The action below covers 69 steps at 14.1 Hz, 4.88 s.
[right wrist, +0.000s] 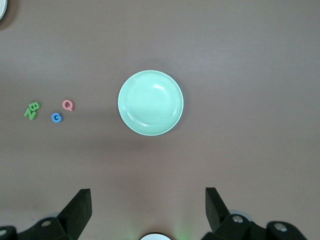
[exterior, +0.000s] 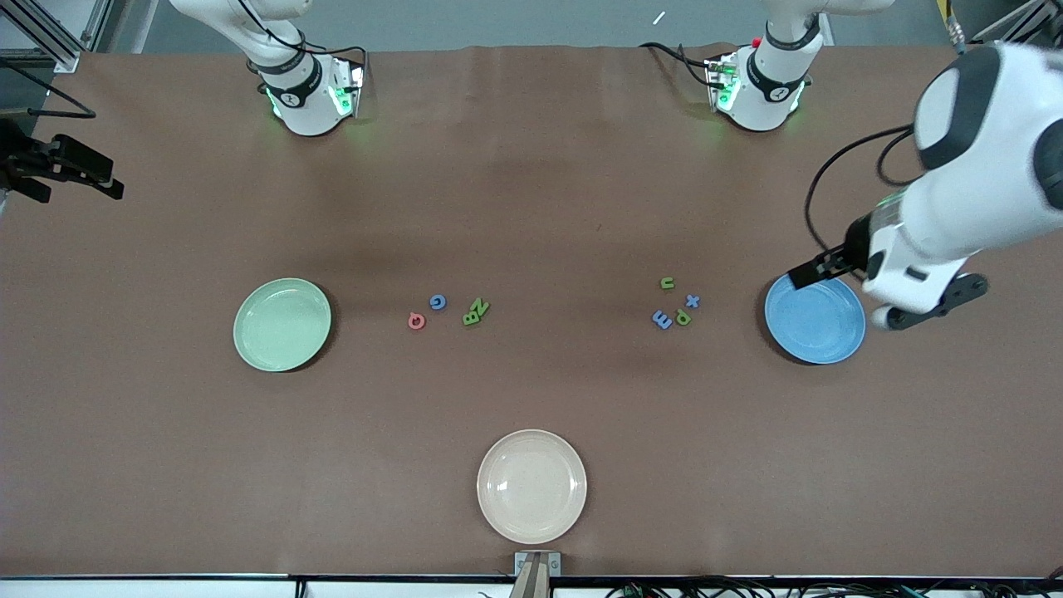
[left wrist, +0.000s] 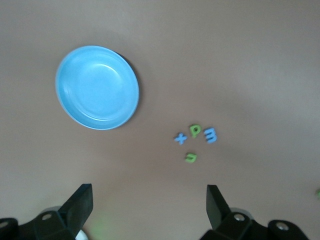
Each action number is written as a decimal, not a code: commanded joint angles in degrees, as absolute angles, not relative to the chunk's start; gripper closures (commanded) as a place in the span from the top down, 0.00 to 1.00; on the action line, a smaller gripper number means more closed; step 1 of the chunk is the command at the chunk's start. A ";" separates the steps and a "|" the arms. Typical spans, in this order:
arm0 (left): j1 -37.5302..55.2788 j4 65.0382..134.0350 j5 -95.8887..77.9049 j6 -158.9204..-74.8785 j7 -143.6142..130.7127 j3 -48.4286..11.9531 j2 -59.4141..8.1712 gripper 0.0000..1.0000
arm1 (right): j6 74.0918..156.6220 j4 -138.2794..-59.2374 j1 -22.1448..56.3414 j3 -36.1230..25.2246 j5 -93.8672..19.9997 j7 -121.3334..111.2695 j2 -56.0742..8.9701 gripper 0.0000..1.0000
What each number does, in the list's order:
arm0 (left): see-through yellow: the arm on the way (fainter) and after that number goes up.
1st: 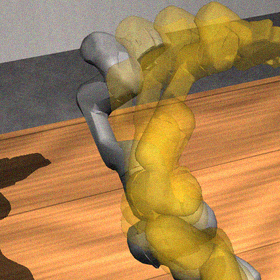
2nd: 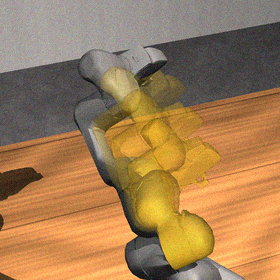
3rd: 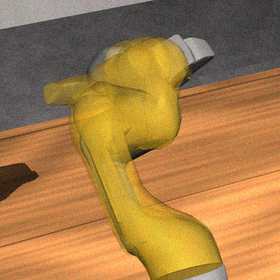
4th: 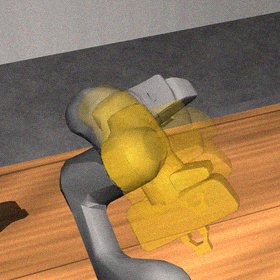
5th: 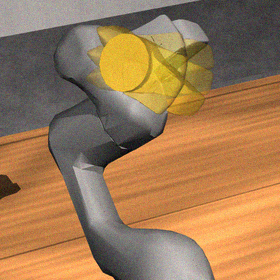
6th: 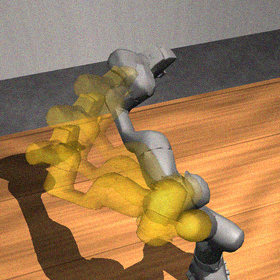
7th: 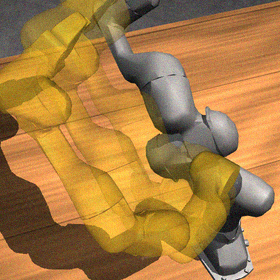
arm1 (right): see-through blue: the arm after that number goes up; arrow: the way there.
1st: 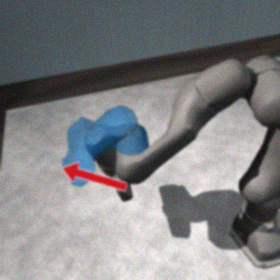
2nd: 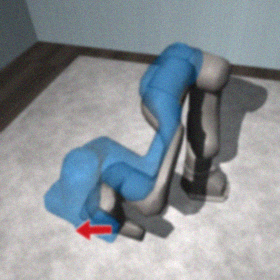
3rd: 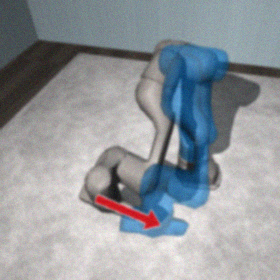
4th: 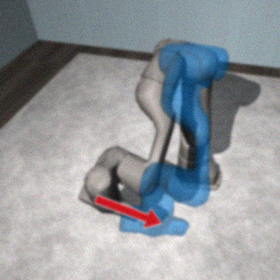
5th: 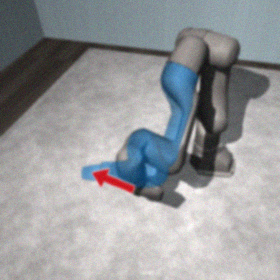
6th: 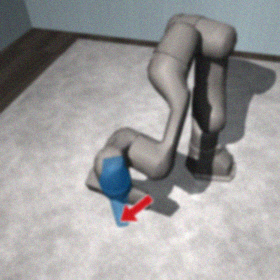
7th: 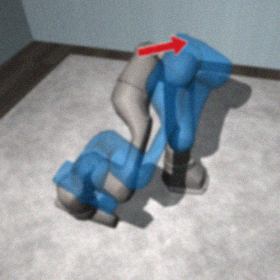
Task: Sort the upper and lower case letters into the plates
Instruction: 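Move the left gripper toward the lowercase letters while the right gripper starts reaching, then grasp the blue m with the left gripper while the right gripper reaches Q, then place the blue m in the blue plate while the right gripper grasps Q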
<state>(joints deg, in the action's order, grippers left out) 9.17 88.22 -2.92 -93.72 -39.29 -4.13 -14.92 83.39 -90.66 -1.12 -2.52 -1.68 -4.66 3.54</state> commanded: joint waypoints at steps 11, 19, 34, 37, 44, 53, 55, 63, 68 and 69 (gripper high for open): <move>20.73 104.13 0.79 -126.37 -72.42 -3.96 -25.93 1.00 | 94.04 -87.54 -1.14 -2.55 -1.23 -5.01 -7.99 1.00; 22.24 112.50 0.79 -139.38 -77.78 -3.95 -28.56 1.00 | 96.76 -89.12 -0.10 -2.37 -4.29 14.63 -13.71 1.00; 23.12 112.68 0.79 -144.76 -80.60 -3.96 -33.93 0.61 | 126.27 -100.45 21.26 -2.29 -5.36 62.13 -26.80 1.00; 23.03 112.68 0.79 -144.76 -80.51 -3.96 -33.93 0.50 | 127.70 -101.16 22.41 -2.29 -5.45 62.58 -29.00 1.00; 22.94 112.32 0.79 -144.14 -80.07 -3.96 -32.26 0.18 | 139.74 -110.48 23.38 -2.11 -8.08 62.75 -30.66 1.00; 11.36 115.83 0.88 -125.33 -48.65 -3.96 -17.41 0.16 | 142.29 -110.04 27.42 -2.20 -12.83 68.01 -33.93 0.99; 6.97 118.20 3.76 -125.95 -40.04 -4.04 -16.44 0.16 | 142.29 -110.13 29.00 -2.28 -12.75 69.95 -34.01 0.97; -2.63 128.40 10.72 -140.00 -22.24 -4.39 -16.96 0.16 | 142.12 -110.39 29.97 -2.55 -10.47 69.96 -33.66 0.92; -4.04 131.30 12.13 -143.52 -20.74 -4.39 -18.45 0.16 | 141.77 -111.88 31.38 -3.34 -7.48 70.14 -31.82 0.92; -4.04 131.83 12.13 -144.48 -20.74 -4.39 -18.89 0.16 | 141.68 -112.06 31.46 -3.34 -7.04 70.14 -31.64 0.92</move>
<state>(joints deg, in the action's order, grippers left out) -3.13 130.31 11.12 -142.16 -21.38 -3.70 -18.67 141.81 -109.62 30.45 -2.29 -8.61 69.35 -34.21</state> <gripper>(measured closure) 0.727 0.079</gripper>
